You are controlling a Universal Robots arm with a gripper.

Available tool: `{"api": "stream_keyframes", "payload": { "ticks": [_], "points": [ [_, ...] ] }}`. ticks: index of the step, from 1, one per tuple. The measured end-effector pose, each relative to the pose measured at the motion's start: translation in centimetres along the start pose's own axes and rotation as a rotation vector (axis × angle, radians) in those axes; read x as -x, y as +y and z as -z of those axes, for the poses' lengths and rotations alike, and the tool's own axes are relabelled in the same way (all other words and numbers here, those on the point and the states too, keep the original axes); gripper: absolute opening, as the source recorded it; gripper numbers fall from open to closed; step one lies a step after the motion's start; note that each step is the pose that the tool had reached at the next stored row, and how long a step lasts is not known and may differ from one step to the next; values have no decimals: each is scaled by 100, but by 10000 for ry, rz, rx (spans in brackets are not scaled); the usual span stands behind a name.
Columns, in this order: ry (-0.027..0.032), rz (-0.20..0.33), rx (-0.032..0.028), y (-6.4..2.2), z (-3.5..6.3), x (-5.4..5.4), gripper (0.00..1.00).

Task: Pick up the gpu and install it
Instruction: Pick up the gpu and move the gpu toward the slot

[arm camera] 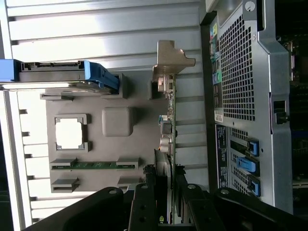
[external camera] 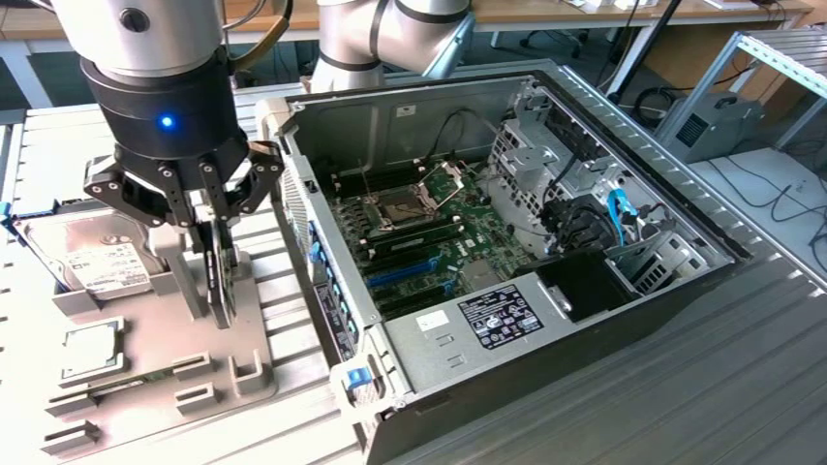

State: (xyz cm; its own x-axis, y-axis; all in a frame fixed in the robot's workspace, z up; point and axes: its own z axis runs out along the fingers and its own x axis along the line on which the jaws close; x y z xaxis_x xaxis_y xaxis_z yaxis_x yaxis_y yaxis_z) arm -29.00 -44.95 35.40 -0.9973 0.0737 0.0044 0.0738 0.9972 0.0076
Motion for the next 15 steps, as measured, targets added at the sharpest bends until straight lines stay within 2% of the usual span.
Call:
{"api": "stream_keyframes", "payload": {
  "ticks": [15],
  "points": [
    [0,0,0,0,59,-1,26]
  ]
}}
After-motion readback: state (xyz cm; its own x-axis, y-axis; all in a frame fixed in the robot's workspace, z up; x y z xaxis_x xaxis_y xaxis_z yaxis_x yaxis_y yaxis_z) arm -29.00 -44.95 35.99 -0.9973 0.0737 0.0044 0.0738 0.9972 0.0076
